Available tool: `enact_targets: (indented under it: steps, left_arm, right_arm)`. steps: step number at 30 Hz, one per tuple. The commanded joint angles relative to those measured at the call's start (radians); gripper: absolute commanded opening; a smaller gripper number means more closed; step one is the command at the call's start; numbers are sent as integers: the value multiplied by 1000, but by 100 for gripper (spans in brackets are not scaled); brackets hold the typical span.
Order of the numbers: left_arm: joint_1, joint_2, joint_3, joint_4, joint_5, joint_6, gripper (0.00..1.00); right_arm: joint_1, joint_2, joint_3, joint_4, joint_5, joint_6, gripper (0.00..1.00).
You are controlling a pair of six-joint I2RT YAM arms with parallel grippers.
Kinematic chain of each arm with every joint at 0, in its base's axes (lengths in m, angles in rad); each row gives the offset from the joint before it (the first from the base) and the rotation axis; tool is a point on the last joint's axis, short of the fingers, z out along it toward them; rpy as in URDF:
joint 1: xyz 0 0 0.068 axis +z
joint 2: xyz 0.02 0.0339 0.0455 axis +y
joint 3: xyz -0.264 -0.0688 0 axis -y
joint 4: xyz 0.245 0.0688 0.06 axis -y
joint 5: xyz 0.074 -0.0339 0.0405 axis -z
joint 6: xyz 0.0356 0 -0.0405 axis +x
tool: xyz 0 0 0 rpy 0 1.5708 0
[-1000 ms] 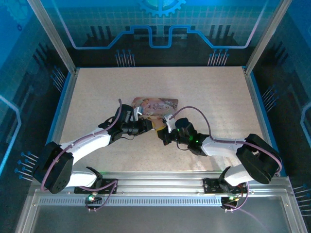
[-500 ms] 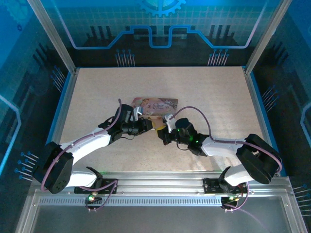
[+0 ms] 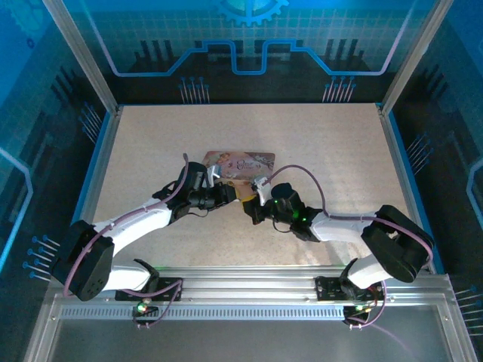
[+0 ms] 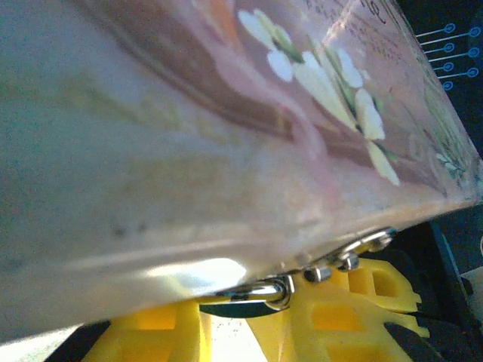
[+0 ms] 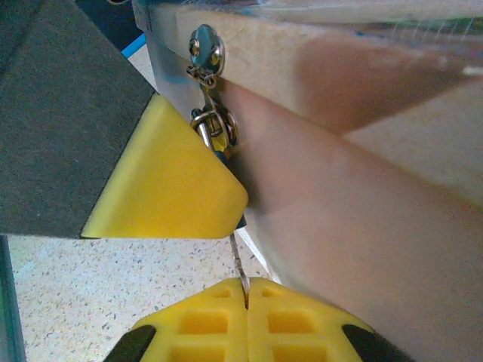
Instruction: Unlock a padlock with a key
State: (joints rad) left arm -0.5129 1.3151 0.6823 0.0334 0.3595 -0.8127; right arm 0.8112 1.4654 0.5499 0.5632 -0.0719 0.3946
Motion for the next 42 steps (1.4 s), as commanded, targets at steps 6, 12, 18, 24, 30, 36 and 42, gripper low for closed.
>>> enact_targets:
  steps: [6,12,18,24,30,36,42]
  left_arm:
    - [-21,-44,45,74,84,24,13]
    - [-26,-46,48,72,85,23,13]
    - [-30,-48,50,75,85,18,13]
    - [-32,-48,52,79,87,15,13]
    - [-31,-43,48,85,88,13,13]
    - [-32,-23,38,110,95,6,13]
    - [-33,12,7,163,92,-7,13]
  right_arm:
    - [-30,45,90,195,-101,20,7]
    - [-47,82,145,227,-143,28,7]
    - [-63,117,188,279,-185,56,7]
    - [-65,148,218,312,-219,72,7]
    - [-71,155,224,337,-221,89,7]
    - [-71,156,201,336,-216,96,7]
    - [-67,161,157,349,-196,115,7]
